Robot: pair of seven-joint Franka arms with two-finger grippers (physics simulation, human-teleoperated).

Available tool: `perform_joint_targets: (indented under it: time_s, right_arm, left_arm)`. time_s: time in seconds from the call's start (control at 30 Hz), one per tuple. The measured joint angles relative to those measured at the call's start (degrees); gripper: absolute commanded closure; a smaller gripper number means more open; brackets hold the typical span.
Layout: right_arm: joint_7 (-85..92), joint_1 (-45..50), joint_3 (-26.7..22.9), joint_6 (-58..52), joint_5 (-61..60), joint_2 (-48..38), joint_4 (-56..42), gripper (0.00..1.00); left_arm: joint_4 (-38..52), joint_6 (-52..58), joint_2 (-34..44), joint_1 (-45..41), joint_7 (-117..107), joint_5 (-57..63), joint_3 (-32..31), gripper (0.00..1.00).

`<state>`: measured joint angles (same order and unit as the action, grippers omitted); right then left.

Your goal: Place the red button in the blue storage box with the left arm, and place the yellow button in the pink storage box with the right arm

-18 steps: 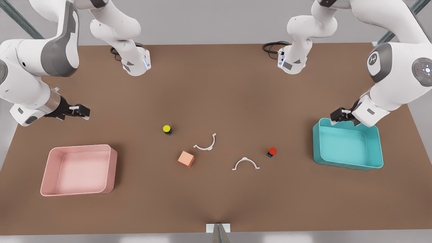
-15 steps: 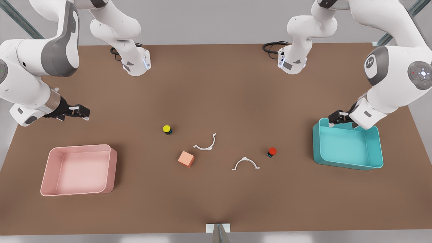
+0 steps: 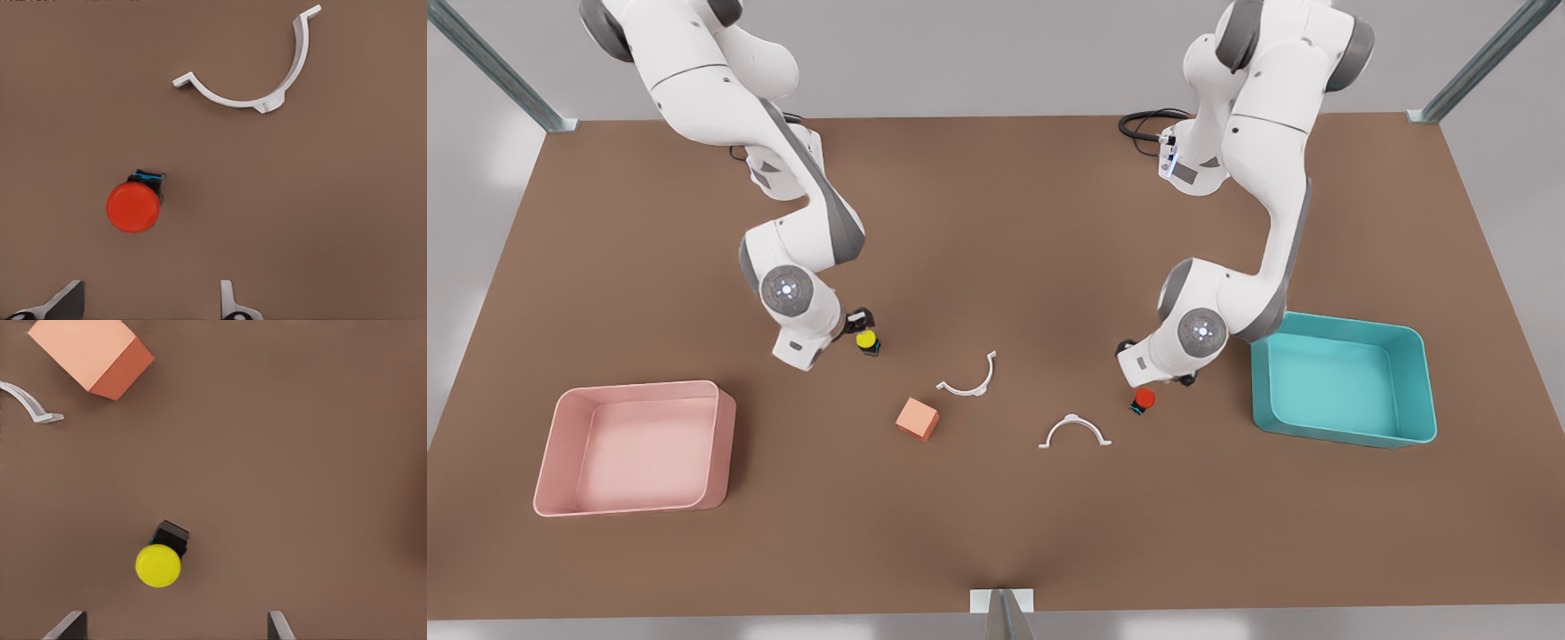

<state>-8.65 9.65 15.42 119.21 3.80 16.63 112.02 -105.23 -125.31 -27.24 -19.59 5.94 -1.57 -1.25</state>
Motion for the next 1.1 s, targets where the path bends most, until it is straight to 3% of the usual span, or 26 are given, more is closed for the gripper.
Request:
perform_joint_targets:
  time_s: [0.2,0.43,0.47,0.53,0.67,0.9,1.1]
  right_arm:
    - [-7.5,4.0,0.2,10.5,4.0,1.7,3.7,0.00]
    - [-14.8,3.5,0.2,19.3,5.1,2.5,10.8,0.00]
    - [-15.6,3.5,0.2,20.7,5.2,2.6,11.9,0.00]
    - [-17.1,3.5,0.2,23.0,5.3,3.0,13.1,0.00]
    - [-19.4,1.7,0.2,27.5,5.3,3.7,15.2,0.00]
    - [-21.8,1.5,0.2,32.9,5.3,5.6,17.1,0.00]
    - [-23.3,1.1,0.2,35.0,5.3,6.7,17.5,0.04]
  left_arm:
    - [-1.0,-11.6,-4.9,0.4,3.5,1.4,0.2,0.01]
    - [-1.3,-16.9,-7.9,1.3,7.2,1.8,0.4,0.04]
    - [-1.3,-17.3,-8.2,1.3,7.6,1.9,0.4,0.09]
    - [-1.2,-17.9,-8.5,1.3,8.3,1.9,0.4,0.33]
    - [-1.2,-18.7,-8.6,1.3,9.5,1.9,0.4,0.48]
    - [-1.1,-17.4,-4.0,3.2,11.0,2.1,0.4,0.50]
    - [-1.8,-5.5,7.0,15.0,15.8,2.1,0.4,0.50]
